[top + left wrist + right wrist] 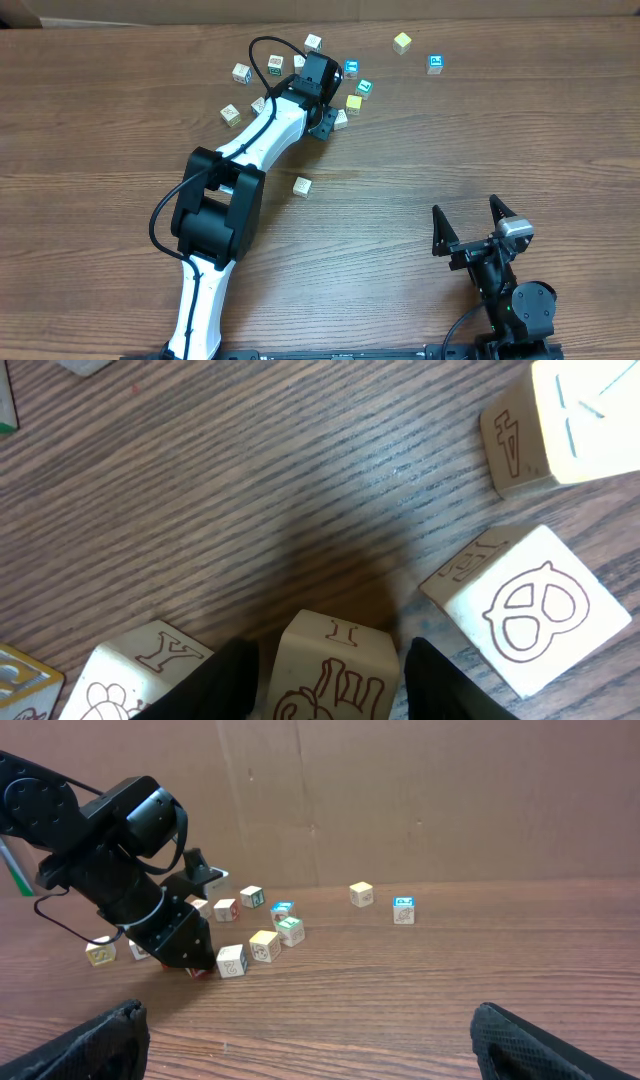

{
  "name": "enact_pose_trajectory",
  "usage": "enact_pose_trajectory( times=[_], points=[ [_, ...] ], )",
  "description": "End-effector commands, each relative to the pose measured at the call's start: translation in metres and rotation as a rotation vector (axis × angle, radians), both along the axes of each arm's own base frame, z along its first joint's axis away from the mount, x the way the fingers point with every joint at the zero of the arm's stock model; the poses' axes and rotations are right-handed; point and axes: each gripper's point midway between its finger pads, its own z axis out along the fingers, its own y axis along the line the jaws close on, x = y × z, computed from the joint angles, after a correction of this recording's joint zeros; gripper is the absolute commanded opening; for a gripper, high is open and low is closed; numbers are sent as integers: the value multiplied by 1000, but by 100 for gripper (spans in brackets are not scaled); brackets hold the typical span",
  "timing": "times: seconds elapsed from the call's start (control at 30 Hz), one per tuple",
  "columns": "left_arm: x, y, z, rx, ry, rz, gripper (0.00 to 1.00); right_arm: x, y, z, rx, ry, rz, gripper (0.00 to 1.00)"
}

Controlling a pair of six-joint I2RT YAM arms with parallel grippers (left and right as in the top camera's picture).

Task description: Form a circle

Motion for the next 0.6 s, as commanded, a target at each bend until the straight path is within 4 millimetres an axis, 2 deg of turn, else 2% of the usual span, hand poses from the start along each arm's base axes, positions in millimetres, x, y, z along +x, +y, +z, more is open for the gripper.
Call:
enact_pose_trajectory(
  times=[0.0,0.57],
  points=[
    [12,-1,35,-23,-73,2,45,0,0,-2,-3,-2,-1,100],
    [16,-1,50,-20,-77,-1,44,0,0,-2,-3,-2,-1,100]
  ],
)
